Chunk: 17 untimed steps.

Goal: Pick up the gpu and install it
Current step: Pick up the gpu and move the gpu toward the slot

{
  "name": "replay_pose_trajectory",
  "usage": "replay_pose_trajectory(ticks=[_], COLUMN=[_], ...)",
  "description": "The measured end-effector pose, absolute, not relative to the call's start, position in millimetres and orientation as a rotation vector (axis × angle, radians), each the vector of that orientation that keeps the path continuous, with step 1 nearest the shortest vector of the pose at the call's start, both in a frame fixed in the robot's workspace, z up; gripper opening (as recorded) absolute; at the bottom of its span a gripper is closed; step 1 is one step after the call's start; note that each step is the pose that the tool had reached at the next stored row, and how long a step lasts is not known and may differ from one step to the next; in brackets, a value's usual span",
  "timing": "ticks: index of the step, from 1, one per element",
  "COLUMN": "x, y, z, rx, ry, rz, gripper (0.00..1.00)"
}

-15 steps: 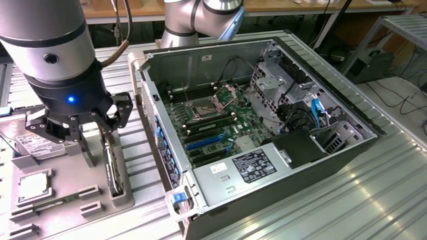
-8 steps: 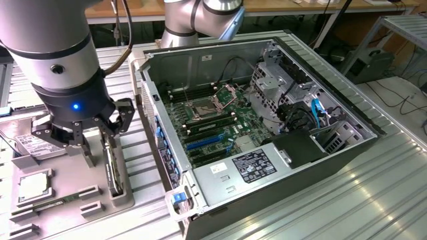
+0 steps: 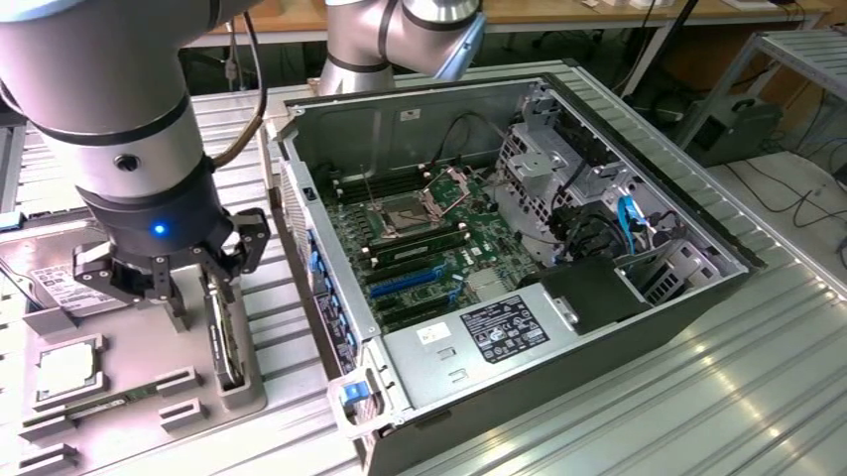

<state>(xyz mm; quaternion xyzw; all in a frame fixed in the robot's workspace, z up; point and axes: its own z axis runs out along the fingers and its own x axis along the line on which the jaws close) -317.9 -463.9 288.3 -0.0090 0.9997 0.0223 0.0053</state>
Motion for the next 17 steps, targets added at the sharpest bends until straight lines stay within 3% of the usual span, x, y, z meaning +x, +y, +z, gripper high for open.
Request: replay_pose_trajectory(ticks=[7, 8, 17], x=[-316.5, -316.2, -315.5], y=[-466.7, -466.8, -466.8], z=[273.8, 270.9, 251.2], rx=[-0.027, -0.027, -0.012], ry=[3.13, 3.13, 3.13], rz=[0.07, 0.07, 0.07], gripper=[0.49, 0.56, 0.56])
